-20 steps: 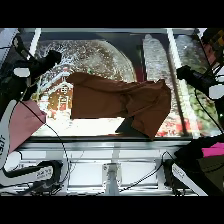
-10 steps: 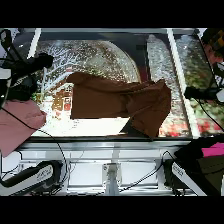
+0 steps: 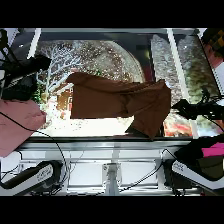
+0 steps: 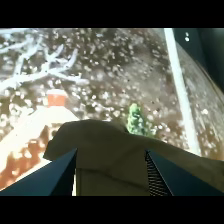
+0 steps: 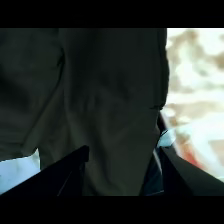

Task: Fold the clothes and pants, and hang the long-sleeved shirts on hangers.

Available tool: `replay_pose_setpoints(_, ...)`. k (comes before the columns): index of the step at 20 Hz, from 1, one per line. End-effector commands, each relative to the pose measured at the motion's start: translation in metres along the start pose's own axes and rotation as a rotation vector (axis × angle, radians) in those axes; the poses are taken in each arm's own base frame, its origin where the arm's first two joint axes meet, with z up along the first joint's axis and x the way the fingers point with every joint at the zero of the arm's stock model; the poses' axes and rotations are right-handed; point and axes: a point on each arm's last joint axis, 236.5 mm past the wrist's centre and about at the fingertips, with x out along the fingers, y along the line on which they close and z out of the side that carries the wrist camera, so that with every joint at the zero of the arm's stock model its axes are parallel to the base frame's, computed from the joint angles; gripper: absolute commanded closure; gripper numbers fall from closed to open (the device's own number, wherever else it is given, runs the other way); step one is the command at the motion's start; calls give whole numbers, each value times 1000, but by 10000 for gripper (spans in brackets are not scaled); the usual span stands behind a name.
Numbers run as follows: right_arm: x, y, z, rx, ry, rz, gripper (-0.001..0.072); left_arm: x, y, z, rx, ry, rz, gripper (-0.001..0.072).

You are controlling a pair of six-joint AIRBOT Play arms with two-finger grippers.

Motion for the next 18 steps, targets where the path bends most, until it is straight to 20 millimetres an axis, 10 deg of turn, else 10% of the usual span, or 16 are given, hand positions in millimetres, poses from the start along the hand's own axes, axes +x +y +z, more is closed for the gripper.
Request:
replay_pose_setpoints(1,21,-1,-9,66,78,65,194,-1,0,0,2,1,0,223)
replay_pose_setpoints(18,51,-33,10,123,33,8,310,-1,0,0,1,1,0,223)
